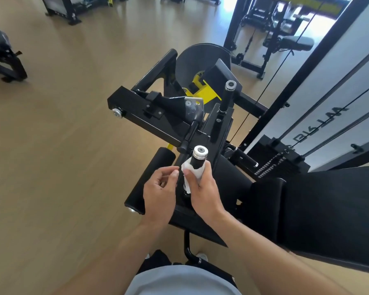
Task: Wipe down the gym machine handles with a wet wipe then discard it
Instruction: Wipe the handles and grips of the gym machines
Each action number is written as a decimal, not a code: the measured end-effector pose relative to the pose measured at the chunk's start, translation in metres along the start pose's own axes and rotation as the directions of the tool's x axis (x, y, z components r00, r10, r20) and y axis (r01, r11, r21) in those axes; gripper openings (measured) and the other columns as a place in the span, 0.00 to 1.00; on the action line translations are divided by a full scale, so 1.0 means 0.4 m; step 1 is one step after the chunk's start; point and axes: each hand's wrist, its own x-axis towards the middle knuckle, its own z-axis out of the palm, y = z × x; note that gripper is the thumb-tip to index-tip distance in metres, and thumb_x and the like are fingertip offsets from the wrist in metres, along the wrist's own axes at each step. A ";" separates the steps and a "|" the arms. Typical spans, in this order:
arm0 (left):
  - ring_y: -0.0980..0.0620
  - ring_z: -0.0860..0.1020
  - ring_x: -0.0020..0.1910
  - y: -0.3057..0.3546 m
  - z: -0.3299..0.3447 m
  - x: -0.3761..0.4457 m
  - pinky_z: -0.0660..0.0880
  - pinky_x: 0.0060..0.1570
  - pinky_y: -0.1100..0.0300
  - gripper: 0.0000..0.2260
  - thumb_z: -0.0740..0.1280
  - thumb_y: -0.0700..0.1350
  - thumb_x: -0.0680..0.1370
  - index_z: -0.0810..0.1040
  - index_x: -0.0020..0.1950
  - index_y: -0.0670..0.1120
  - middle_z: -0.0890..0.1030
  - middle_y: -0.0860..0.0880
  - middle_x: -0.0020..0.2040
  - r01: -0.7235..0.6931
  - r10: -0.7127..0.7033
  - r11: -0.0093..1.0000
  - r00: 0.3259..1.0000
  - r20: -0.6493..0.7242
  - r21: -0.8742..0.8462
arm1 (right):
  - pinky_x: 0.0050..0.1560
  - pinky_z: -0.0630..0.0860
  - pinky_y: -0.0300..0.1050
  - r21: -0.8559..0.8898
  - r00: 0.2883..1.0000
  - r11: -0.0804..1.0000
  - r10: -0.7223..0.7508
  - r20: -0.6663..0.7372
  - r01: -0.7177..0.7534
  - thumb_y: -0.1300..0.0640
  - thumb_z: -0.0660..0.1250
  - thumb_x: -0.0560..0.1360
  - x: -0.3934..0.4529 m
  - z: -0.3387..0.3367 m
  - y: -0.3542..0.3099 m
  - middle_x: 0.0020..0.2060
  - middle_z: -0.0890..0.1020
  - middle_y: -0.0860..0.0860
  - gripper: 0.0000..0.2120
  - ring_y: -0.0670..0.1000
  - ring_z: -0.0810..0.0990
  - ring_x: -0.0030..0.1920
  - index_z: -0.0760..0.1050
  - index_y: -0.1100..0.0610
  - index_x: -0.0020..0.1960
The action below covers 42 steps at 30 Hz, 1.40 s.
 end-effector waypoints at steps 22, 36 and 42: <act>0.61 0.75 0.65 0.006 0.050 -0.120 0.73 0.58 0.70 0.17 0.67 0.44 0.82 0.73 0.69 0.58 0.76 0.61 0.65 0.078 -0.068 0.996 0.981 0.183 -0.048 | 0.72 0.72 0.53 0.294 0.982 0.942 0.183 -0.040 -0.163 0.59 0.57 0.86 -0.074 -0.045 0.035 0.64 0.82 0.48 0.18 0.48 0.79 0.66 0.72 0.54 0.73; 0.54 0.81 0.62 0.007 0.034 0.001 0.77 0.65 0.48 0.20 0.73 0.39 0.77 0.79 0.69 0.46 0.84 0.52 0.61 -0.089 0.090 0.996 0.962 0.257 -0.015 | 0.74 0.69 0.54 0.222 0.998 0.975 0.030 -0.057 -0.016 0.70 0.60 0.82 -0.059 -0.039 0.050 0.68 0.79 0.49 0.22 0.47 0.75 0.70 0.69 0.60 0.75; 0.58 0.83 0.57 0.089 0.044 0.023 0.78 0.56 0.67 0.16 0.73 0.39 0.77 0.82 0.64 0.44 0.86 0.57 0.54 -0.230 0.247 0.968 0.949 0.195 -0.104 | 0.68 0.75 0.50 0.303 0.988 0.941 -0.130 -0.079 0.148 0.69 0.66 0.79 -0.023 -0.061 -0.034 0.62 0.83 0.43 0.24 0.49 0.79 0.67 0.74 0.48 0.69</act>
